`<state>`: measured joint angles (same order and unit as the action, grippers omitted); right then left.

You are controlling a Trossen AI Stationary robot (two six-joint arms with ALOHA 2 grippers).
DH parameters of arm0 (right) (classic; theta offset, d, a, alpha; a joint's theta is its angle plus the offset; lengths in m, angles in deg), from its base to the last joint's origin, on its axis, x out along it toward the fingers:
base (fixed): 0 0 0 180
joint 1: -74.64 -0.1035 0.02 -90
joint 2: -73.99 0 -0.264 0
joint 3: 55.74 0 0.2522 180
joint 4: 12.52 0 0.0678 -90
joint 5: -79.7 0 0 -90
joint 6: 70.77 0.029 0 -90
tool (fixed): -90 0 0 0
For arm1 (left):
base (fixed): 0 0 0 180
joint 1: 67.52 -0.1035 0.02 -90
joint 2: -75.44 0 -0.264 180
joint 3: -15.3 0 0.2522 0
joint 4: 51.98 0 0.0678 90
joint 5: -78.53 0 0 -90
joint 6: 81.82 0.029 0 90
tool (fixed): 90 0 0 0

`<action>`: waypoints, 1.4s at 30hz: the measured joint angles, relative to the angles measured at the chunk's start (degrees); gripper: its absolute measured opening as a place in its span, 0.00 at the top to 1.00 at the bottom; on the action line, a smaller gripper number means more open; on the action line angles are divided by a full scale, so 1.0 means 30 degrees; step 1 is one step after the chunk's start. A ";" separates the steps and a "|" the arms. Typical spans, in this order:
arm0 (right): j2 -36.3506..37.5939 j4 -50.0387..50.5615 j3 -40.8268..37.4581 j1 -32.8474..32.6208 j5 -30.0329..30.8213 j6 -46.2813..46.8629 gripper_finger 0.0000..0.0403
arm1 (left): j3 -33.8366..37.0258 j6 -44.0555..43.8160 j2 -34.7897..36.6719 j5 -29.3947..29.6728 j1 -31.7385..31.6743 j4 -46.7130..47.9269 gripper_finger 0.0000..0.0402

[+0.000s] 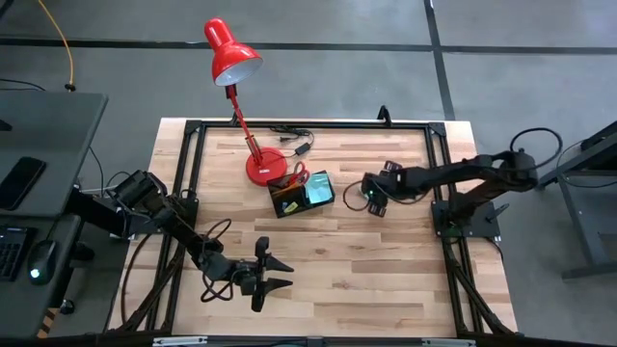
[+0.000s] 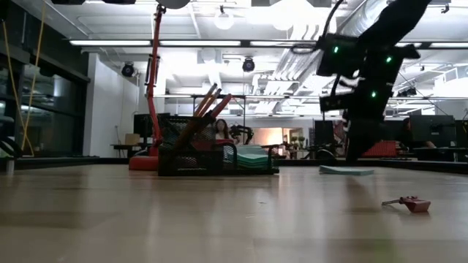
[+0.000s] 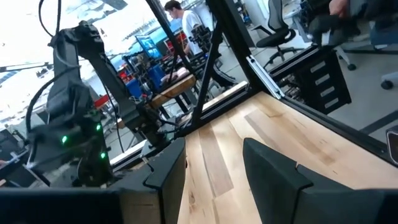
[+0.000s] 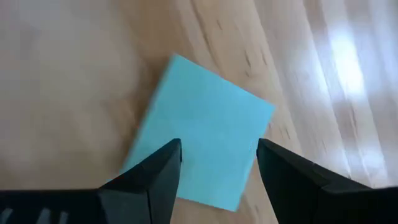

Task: Pick and place office supplies into organizer
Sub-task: Put the blue sticky notes into the desk organizer

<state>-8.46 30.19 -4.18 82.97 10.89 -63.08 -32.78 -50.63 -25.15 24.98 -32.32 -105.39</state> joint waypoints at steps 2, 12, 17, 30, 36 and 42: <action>0.0204 0.0050 0.0003 -0.0808 0.1052 0.0332 0.50 | -0.0007 -0.0006 0.0000 -0.0007 0.0000 0.0218 0.62; -0.0248 -0.3374 0.0045 -0.2030 0.2635 0.2237 0.50 | -0.0007 -0.0004 0.0000 0.0009 0.0000 0.0378 0.62; -0.1655 -0.4249 0.0061 -0.2015 0.2842 0.2521 0.50 | -0.0007 -0.0004 0.0000 0.0027 0.0000 0.0425 0.62; -0.4559 -0.4813 0.0214 -0.1805 0.3817 0.4340 0.49 | -0.0007 -0.0013 0.0000 0.0058 0.0000 0.0443 0.62; -0.4525 -0.4031 0.0243 -0.1797 0.3571 0.5443 0.50 | -0.0007 -0.0026 0.0000 0.0058 0.0000 0.0443 0.62; -0.4513 -0.3874 0.0243 -0.1761 0.2993 0.6435 0.52 | -0.0007 -0.0026 0.0000 0.0058 0.0001 0.0443 0.62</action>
<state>-22.00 18.57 -3.45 77.69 19.87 -43.77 -32.80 -50.71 -25.15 25.15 -32.32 -104.06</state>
